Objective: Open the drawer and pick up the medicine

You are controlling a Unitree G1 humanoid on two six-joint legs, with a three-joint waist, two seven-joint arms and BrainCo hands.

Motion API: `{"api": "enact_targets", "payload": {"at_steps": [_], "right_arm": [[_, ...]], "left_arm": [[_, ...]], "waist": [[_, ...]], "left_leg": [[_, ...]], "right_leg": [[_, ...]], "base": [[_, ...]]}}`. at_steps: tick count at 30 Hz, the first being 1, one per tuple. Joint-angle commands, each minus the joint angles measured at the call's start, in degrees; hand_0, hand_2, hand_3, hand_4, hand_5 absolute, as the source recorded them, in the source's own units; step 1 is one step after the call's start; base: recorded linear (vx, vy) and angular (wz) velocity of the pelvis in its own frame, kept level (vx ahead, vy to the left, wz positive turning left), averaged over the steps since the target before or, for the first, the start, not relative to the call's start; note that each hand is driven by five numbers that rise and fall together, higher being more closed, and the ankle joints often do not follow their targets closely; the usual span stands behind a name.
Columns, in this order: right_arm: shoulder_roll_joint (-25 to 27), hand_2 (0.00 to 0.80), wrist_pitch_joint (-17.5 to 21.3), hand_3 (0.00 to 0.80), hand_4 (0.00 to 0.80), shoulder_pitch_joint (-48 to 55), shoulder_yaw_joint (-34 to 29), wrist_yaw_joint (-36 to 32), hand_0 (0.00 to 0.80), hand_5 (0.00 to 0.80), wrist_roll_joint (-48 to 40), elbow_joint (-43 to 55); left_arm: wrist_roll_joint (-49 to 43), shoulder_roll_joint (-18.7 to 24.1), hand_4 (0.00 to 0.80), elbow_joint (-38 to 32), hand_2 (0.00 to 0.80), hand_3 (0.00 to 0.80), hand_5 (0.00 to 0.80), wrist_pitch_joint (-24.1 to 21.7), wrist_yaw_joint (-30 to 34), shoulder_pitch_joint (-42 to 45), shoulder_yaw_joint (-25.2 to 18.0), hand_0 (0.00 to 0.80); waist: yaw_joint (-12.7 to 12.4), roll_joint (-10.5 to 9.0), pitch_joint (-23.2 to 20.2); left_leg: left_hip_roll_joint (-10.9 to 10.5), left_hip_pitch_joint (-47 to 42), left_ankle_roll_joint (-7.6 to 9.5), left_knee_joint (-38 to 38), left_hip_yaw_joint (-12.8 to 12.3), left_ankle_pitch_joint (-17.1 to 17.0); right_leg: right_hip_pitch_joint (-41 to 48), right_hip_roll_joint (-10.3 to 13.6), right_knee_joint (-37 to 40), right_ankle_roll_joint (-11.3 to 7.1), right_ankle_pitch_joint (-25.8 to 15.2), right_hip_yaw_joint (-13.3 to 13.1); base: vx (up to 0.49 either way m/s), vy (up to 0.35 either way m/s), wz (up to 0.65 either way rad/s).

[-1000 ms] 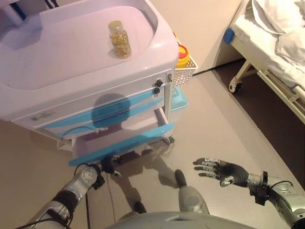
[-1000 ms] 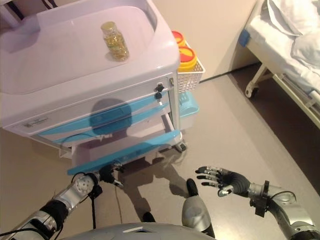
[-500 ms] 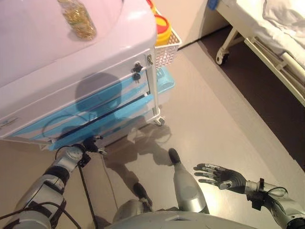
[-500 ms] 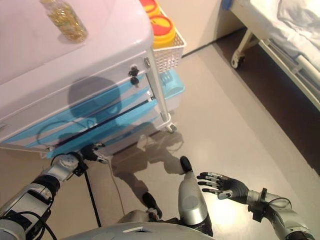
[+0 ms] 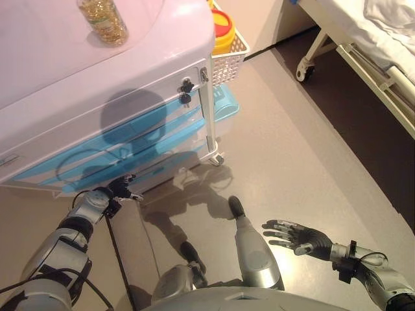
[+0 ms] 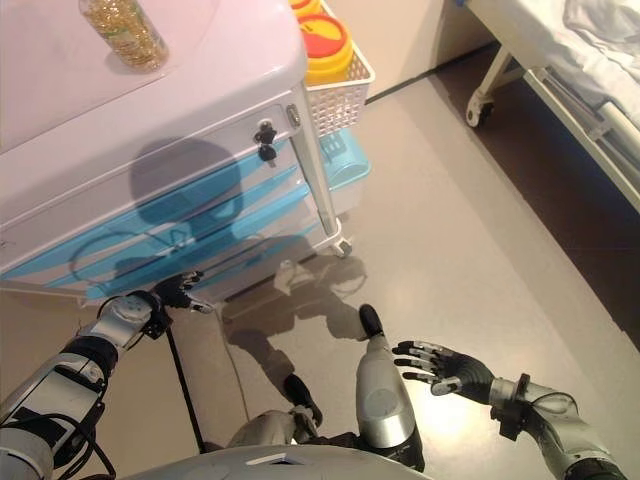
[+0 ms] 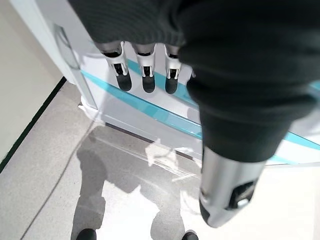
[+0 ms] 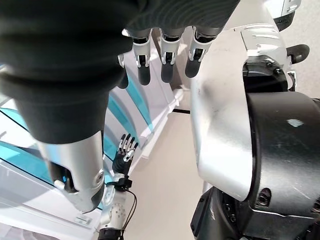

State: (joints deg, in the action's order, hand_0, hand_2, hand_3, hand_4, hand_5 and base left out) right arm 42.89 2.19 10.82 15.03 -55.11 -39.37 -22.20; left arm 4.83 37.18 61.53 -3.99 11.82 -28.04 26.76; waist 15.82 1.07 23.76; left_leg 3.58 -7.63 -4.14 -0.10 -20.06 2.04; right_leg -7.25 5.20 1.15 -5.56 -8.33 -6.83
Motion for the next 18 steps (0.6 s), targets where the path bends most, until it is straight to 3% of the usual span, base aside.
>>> {"api": "enact_targets", "payload": {"at_steps": [1,6,10,18], "right_arm": [[-2.3,0.0,0.0,0.0,0.0,1.5,2.6,1.1,0.0,0.0,-1.0,2.1],[-2.8,0.0,-1.1,0.0,0.0,2.1,0.6,4.5,0.0,0.0,-0.8,0.4],[-4.3,0.0,-0.5,0.0,0.0,0.8,-0.2,12.9,0.0,0.0,0.9,-2.7],[-13.3,0.0,-3.5,0.0,0.0,0.5,-1.5,20.6,0.0,0.0,3.8,-10.0]], "left_arm": [[-1.2,5.8,0.0,-1.4,0.0,0.0,0.0,-1.2,1.2,2.0,-2.6,0.0],[-1.5,4.5,0.0,-3.7,0.0,0.0,0.0,-1.1,2.2,5.3,-3.4,0.0],[2.7,3.4,0.0,-5.2,0.0,0.0,0.0,0.2,6.5,5.3,-4.5,0.0],[11.8,-7.3,0.0,-16.3,0.0,0.0,0.0,4.5,11.2,19.1,-6.5,0.0]], "waist": [[-1.1,-3.46,-3.0],[-2.6,-2.53,-5.3],[-3.8,-2.21,-6.1],[-8.2,-1.67,-9.5]], "left_leg": [[0.0,8.8,1.06,13.3,4.8,2.5],[-0.4,7.6,0.59,11.1,6.7,1.1],[-0.5,8.1,0.23,10.0,8.4,0.5],[-0.4,6.3,-0.09,5.5,12.9,-1.1]], "right_leg": [[2.7,2.4,-2.6,-4.34,2.9,2.6],[4.3,2.6,-1.8,-4.41,3.0,4.5],[4.4,2.4,-1.8,-4.13,3.5,6.2],[6.8,1.6,-1.1,-3.19,4.6,9.8]], "base": [[0.099,-0.026,0.16],[0.084,0.002,0.23],[-0.025,-0.031,0.14],[0.017,-0.067,0.17]]}}
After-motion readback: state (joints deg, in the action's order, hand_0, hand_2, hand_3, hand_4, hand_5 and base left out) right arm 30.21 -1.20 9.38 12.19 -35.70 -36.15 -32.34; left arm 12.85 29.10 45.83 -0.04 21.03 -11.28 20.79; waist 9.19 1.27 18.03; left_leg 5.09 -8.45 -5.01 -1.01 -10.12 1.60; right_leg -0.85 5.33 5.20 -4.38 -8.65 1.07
